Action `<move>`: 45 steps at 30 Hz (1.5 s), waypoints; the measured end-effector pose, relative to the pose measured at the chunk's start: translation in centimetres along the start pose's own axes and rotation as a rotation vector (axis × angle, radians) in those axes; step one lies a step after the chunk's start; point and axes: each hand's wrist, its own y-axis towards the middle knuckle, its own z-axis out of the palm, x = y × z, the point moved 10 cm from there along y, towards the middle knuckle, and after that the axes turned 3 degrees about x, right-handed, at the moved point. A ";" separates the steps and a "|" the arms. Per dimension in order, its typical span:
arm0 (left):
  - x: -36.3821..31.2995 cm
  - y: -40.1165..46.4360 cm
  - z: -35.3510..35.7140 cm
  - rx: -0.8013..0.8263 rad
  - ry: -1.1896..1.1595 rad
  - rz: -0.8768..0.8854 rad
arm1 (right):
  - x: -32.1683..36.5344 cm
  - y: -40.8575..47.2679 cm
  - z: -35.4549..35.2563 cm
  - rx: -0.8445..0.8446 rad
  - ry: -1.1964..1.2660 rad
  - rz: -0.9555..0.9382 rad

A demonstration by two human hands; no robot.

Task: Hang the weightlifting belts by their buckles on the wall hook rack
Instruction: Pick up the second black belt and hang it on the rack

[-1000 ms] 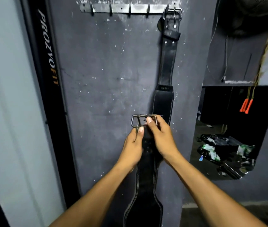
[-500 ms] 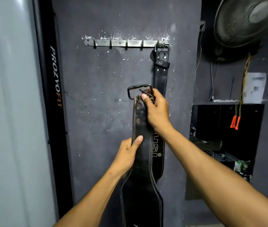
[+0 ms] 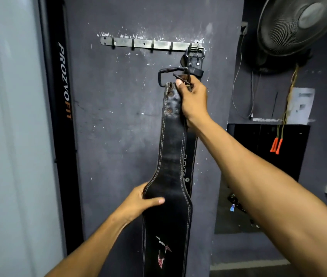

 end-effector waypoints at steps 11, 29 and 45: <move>7.9 -2.6 0.0 -0.007 0.054 -0.181 | 0.2 0.9 -0.5 0.012 0.069 -0.020; -17.3 7.3 -1.9 -0.602 0.036 0.204 | -4.6 -7.8 1.9 0.253 0.100 0.073; -22.6 9.9 -2.7 -0.544 -0.251 0.286 | -13.3 -21.0 -0.5 0.540 0.068 0.380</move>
